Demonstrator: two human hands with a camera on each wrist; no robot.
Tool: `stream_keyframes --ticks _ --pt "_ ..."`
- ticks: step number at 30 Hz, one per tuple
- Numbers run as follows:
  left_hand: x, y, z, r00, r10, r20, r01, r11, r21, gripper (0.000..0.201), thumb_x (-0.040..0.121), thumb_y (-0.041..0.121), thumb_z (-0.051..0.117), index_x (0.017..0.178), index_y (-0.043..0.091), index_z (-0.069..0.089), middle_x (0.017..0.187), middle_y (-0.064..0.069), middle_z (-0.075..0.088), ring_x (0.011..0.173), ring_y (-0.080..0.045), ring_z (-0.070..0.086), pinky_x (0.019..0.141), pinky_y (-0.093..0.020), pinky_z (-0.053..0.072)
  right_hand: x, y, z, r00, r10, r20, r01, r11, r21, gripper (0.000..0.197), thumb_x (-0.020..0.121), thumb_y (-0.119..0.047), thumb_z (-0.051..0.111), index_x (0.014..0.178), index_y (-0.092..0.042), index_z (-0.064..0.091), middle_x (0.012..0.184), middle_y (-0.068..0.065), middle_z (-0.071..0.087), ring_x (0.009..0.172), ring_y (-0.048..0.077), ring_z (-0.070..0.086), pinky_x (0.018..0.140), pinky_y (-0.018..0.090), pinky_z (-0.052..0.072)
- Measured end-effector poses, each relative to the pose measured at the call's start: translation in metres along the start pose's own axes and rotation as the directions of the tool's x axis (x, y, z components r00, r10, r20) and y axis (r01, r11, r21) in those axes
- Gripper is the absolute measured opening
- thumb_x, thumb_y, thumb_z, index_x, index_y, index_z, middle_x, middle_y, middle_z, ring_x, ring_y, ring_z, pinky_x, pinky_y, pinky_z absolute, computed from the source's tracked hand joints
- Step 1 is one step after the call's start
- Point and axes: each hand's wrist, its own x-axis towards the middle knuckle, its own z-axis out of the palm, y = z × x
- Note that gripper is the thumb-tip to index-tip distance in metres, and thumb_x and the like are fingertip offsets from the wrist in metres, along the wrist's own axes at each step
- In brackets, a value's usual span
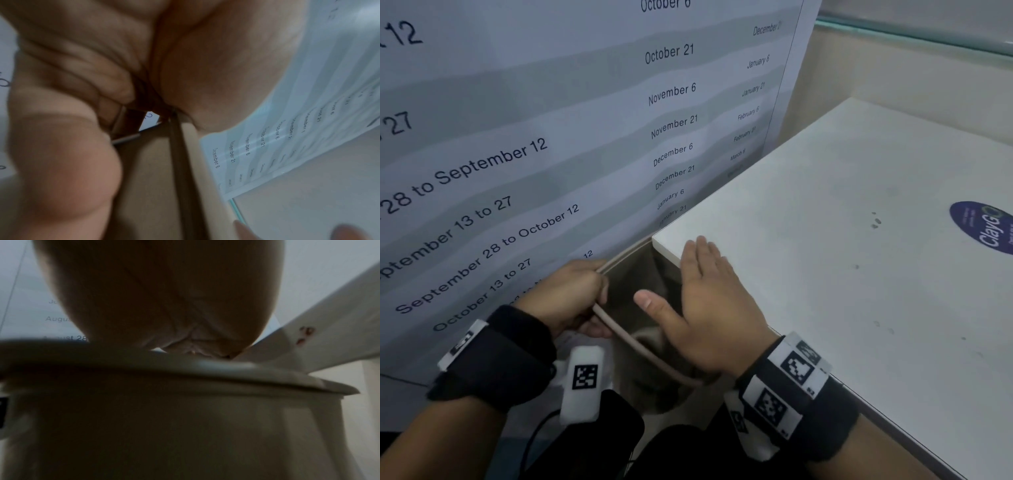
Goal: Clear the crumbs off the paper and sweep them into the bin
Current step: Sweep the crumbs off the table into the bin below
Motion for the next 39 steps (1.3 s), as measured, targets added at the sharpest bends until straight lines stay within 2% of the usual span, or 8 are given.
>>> stream_keyframes --ticks 8,13,18,23,28,31,35,39 --pt "0.004 0.008 0.002 0.998 -0.023 -0.052 0.026 0.999 0.046 0.027 0.076 -0.014 0.034 0.074 0.006 0.052 0.041 -0.013 0.048 0.036 -0.032 0.056 0.032 -0.023 0.042 0.014 0.003 -0.005 0.995 0.103 -0.019 -0.103 0.993 -0.051 0.109 0.089 -0.082 0.018 0.161 -0.003 -0.003 0.168 0.023 -0.008 0.156 0.035 -0.01 0.127 0.046 -0.003" --pt "0.004 0.009 0.001 0.998 0.003 -0.058 0.0 0.999 0.047 0.033 0.077 -0.015 0.032 0.076 0.008 0.056 0.049 -0.014 0.047 0.032 -0.029 0.052 0.032 -0.024 0.045 0.003 -0.011 0.0 0.981 -0.192 0.033 0.193 0.981 -0.032 0.101 0.093 -0.076 0.029 0.162 -0.007 0.0 0.17 0.015 -0.006 0.157 0.025 -0.008 0.127 0.038 -0.003" --pt "0.006 0.003 -0.004 0.999 -0.032 -0.019 0.033 0.998 0.046 0.036 0.074 -0.012 0.035 0.103 -0.006 0.056 0.045 -0.017 0.048 0.038 -0.033 0.059 0.035 -0.024 0.047 0.015 0.008 -0.01 0.995 0.085 -0.05 -0.088 0.994 -0.068 0.106 0.09 -0.08 0.019 0.161 -0.004 0.004 0.168 0.022 -0.005 0.156 0.033 -0.007 0.127 0.044 -0.002" --pt "0.009 0.002 -0.005 1.0 -0.013 -0.025 0.015 0.998 0.055 0.045 0.076 -0.013 0.034 0.112 -0.003 0.06 0.059 -0.02 0.052 0.04 -0.035 0.06 0.036 -0.026 0.049 0.0 -0.002 -0.014 0.971 -0.208 0.118 0.201 0.977 0.068 0.103 0.089 -0.08 0.029 0.163 -0.012 0.007 0.171 0.009 0.001 0.157 0.019 -0.003 0.128 0.037 0.004" --pt "0.009 0.002 -0.004 0.999 -0.035 -0.022 0.036 0.998 0.048 0.041 0.074 -0.011 0.036 0.106 -0.003 0.059 0.058 -0.022 0.051 0.04 -0.035 0.059 0.036 -0.026 0.048 0.014 0.003 -0.016 0.992 -0.099 0.073 0.107 0.988 -0.108 0.106 0.088 -0.082 0.017 0.162 -0.006 0.009 0.17 0.017 -0.001 0.157 0.028 -0.004 0.127 0.042 0.001" --pt "0.009 0.004 -0.002 0.999 -0.015 -0.031 0.016 0.999 0.039 0.042 0.075 -0.014 0.034 0.108 -0.003 0.058 0.06 -0.019 0.048 0.034 -0.029 0.053 0.032 -0.025 0.044 0.009 -0.001 -0.006 0.926 -0.326 0.189 0.343 0.937 -0.064 0.106 0.086 -0.082 0.022 0.161 -0.007 0.018 0.17 0.013 0.008 0.157 0.024 0.001 0.127 0.034 0.002" --pt "0.007 0.002 -0.001 1.0 -0.024 -0.009 0.024 0.999 0.025 0.05 0.077 -0.012 0.034 0.118 -0.002 0.059 0.07 -0.025 0.055 0.04 -0.034 0.06 0.035 -0.026 0.048 0.019 0.002 -0.014 0.985 -0.167 -0.035 0.165 0.985 -0.041 0.094 0.095 -0.073 0.025 0.161 -0.006 0.018 0.17 0.015 0.009 0.157 0.025 0.003 0.127 0.035 0.004" --pt "0.005 0.004 -0.004 0.999 -0.02 -0.027 0.021 0.999 0.024 0.036 0.076 -0.013 0.034 0.099 -0.001 0.059 0.059 -0.02 0.05 0.036 -0.032 0.057 0.034 -0.024 0.047 0.009 0.002 -0.008 0.951 -0.239 0.196 0.263 0.959 -0.108 0.106 0.086 -0.084 0.019 0.16 -0.007 0.022 0.169 0.016 0.008 0.157 0.026 0.001 0.128 0.041 0.006"
